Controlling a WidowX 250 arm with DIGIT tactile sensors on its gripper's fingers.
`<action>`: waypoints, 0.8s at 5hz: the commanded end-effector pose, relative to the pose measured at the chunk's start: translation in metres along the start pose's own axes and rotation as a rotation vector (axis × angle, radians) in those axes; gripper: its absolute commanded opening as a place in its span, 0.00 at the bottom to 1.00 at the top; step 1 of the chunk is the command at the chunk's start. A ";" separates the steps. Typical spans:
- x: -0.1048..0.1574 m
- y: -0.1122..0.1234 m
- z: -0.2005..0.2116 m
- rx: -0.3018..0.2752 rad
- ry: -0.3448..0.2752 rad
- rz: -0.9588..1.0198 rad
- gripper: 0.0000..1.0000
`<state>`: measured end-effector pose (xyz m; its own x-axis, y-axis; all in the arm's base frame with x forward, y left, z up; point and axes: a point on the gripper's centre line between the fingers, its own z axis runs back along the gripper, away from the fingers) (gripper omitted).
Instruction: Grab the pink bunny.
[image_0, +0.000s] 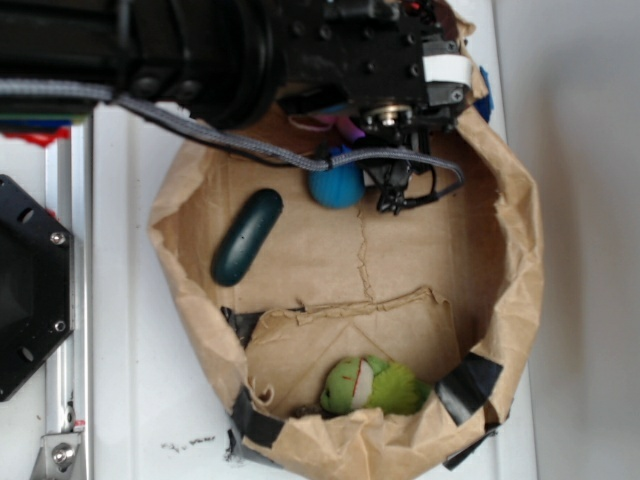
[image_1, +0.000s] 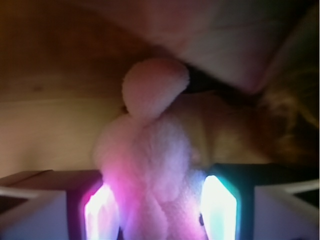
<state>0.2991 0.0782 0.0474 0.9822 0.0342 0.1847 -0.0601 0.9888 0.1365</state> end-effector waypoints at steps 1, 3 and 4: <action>0.006 -0.061 0.058 -0.229 -0.073 -0.119 0.00; -0.002 -0.079 0.109 -0.207 -0.106 -0.155 0.00; -0.008 -0.070 0.126 -0.231 -0.059 -0.148 0.00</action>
<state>0.2684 -0.0150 0.1356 0.9778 -0.1254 0.1680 0.1388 0.9878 -0.0705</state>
